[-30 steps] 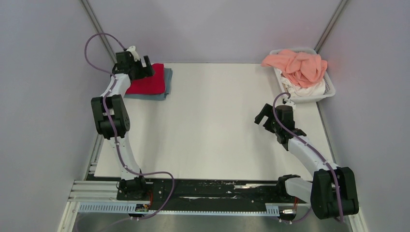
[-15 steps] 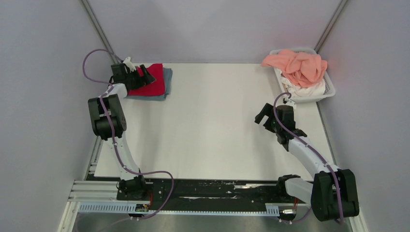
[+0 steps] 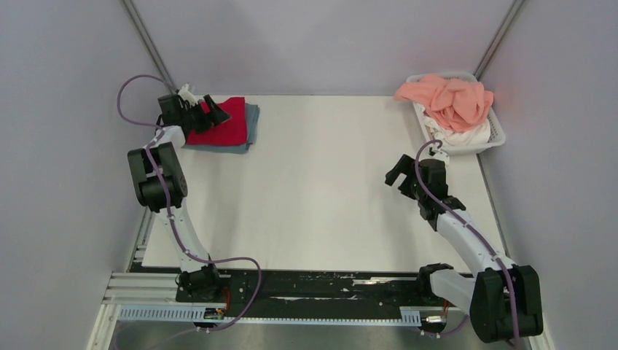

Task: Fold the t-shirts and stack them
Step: Put the neatly folded tshirt into the corner of the board with the left arm, then reset both arms

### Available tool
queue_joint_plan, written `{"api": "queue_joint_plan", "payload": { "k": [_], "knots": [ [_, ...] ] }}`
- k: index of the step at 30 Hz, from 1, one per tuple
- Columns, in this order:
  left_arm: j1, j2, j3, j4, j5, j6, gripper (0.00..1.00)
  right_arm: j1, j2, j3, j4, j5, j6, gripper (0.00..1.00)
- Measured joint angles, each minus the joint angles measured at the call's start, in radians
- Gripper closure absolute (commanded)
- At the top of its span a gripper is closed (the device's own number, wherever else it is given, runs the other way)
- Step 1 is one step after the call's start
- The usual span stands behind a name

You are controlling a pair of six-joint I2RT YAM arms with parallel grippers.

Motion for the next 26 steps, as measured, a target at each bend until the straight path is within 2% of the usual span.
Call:
{"api": "queue_joint_plan", "payload": {
  "k": [5, 10, 15, 19, 23, 26],
  "knots": [
    [-0.002, -0.058, 0.033, -0.047, -0.017, -0.018, 0.0, 0.0, -0.066, 0.0, -0.017, 0.006, 0.0, 0.0],
    [-0.038, -0.356, -0.055, -0.127, -0.155, -0.043, 0.0, 0.0, -0.171, -0.002, -0.035, 0.026, 0.002, 0.0],
    [-0.213, -0.793, -0.261, -0.145, -0.399, -0.078, 0.0, 0.0, -0.288, -0.018, -0.061, 0.05, 0.014, 0.0],
    [-0.396, -1.12, -0.543, -0.156, -0.544, -0.128, 0.0, 0.0, -0.394, -0.048, -0.086, 0.071, 0.021, 0.0],
    [-0.444, -1.334, -0.798, -0.221, -0.632, -0.185, 0.0, 0.0, -0.505, -0.092, -0.102, 0.099, 0.03, 0.0],
    [-0.446, -1.414, -0.895, -0.289, -0.679, -0.211, 0.0, 0.0, -0.57, -0.12, -0.109, 0.115, 0.031, 0.0]
  ]
}}
